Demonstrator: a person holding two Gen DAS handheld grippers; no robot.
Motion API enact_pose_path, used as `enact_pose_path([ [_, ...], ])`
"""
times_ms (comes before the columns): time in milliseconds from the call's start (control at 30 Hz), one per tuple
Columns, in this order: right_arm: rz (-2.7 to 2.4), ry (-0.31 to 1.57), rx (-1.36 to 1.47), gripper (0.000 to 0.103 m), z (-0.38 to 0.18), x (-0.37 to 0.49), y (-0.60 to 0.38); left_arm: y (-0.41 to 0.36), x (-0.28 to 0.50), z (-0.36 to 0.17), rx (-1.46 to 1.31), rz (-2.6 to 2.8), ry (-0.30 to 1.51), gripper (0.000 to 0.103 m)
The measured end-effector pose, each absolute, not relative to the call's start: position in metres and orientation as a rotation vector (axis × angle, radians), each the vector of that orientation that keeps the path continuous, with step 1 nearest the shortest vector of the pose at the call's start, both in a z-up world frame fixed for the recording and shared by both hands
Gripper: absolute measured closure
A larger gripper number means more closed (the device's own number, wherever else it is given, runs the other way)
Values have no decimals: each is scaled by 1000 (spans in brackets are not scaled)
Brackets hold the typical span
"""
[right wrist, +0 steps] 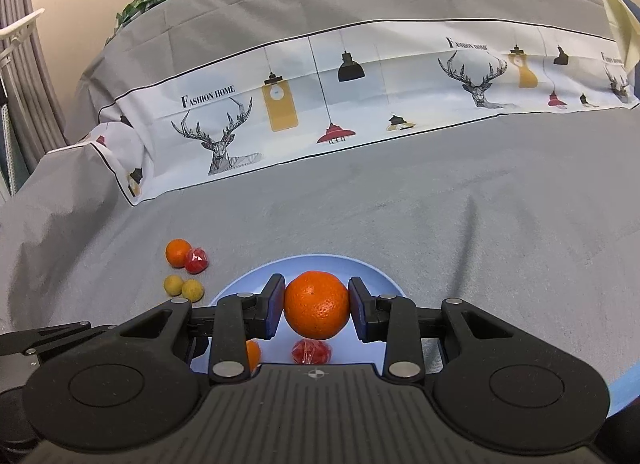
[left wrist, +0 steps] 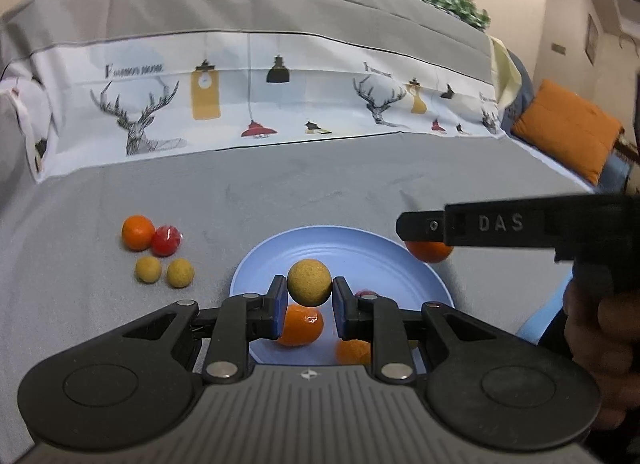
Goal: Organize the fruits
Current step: 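Carry the mandarin in the right gripper while the left grasps a yellow fruit, over the plate, then open both grippers to drop the mandarin and yellow fruit onto the plate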
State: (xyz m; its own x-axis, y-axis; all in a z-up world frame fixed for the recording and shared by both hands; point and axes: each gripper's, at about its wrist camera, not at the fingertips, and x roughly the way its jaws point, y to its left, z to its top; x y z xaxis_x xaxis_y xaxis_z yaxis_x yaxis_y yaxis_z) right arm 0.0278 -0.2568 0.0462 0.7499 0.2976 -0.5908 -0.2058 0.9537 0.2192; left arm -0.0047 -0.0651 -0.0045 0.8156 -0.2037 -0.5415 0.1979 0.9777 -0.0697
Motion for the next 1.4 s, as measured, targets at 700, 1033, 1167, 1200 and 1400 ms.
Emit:
enact_pose_path([
  [700,262,684,124,67,43,29,-254,-68,-3,-8,31,-260,572,77],
  [1033,260,689,111,67,42,29,-253,-69,-4,-8,32,-278,570,77],
  [1167,260,696,105,67,41,30,-252,-68,-4,-9,27,-287,568,77],
  [1200,261,697,102,67,41,29,-251,-69,-4,-8,26,-289,569,77],
  [1400,243,714,97,55,40,32,-252,-69,-3,-8,12,-304,577,75],
])
